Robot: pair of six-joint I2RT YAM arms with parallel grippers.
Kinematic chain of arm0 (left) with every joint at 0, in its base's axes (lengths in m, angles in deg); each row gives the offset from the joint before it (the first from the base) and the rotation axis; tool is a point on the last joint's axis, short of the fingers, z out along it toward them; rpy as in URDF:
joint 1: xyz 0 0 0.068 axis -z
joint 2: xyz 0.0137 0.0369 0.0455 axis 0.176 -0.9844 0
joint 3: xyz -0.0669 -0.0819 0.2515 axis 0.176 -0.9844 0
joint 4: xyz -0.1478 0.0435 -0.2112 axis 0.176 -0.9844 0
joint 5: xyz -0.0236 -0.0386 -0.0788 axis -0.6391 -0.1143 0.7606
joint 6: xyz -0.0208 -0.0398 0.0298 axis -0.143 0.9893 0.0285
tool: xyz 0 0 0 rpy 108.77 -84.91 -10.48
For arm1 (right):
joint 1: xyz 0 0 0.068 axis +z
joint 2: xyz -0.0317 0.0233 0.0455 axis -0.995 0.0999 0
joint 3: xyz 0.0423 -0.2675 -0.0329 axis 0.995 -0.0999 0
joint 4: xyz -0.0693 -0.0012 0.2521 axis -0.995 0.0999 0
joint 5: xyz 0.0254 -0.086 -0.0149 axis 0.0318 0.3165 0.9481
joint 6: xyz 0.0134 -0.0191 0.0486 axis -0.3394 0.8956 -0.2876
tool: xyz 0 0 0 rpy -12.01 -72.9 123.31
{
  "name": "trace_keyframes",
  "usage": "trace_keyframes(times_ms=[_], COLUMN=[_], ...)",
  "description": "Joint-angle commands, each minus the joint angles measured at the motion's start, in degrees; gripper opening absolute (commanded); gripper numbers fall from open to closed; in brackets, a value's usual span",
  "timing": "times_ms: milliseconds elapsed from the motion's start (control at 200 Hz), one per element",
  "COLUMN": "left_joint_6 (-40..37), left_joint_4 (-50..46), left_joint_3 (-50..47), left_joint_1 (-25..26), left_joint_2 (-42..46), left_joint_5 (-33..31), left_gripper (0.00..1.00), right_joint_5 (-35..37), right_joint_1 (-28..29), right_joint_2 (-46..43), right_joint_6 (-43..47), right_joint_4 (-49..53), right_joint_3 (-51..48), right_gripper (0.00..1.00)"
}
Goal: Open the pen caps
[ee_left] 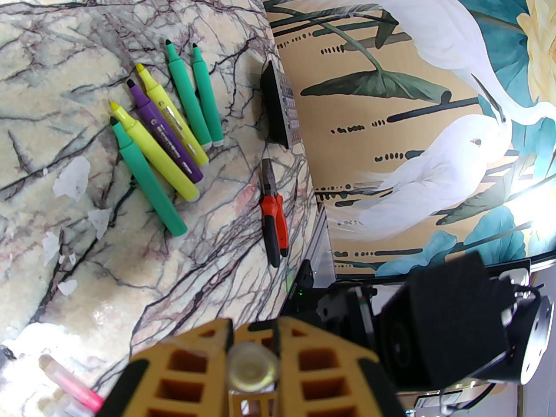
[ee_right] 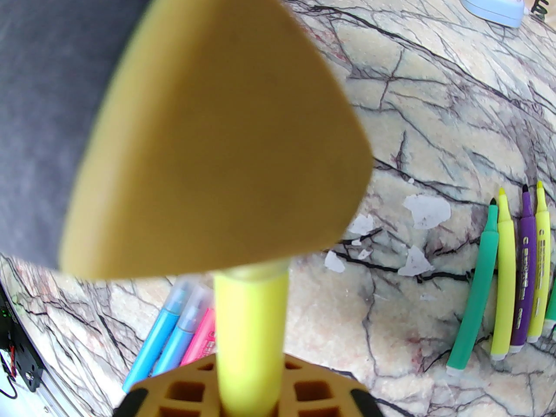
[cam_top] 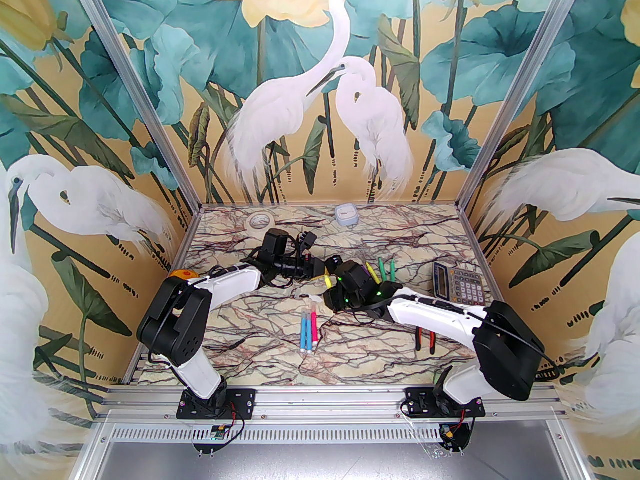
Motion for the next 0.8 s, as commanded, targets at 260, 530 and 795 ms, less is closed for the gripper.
trace_keyframes(times_ms=[260, 530, 795], left_joint_6=[2.07, 3.26, 4.37], left_joint_4=[-0.75, -0.89, -0.87], left_joint_3=[1.44, 1.65, 1.17], left_joint_1=[-3.66, -4.52, -5.33], left_joint_2=[-0.26, -0.64, -0.77], left_joint_5=[-1.95, -4.17, -4.99], left_gripper=[0.0, 0.0, 0.0], right_joint_5=[-3.94, -5.91, -4.54], right_joint_1=[0.35, 0.44, 0.37], right_joint_2=[-2.88, -4.84, -4.71], right_joint_6=[4.04, 6.64, 6.71], right_joint_4=[1.94, 2.38, 1.55], right_joint_3=[-4.49, -7.18, -8.9], right_gripper=[0.0, 0.0, 0.0])
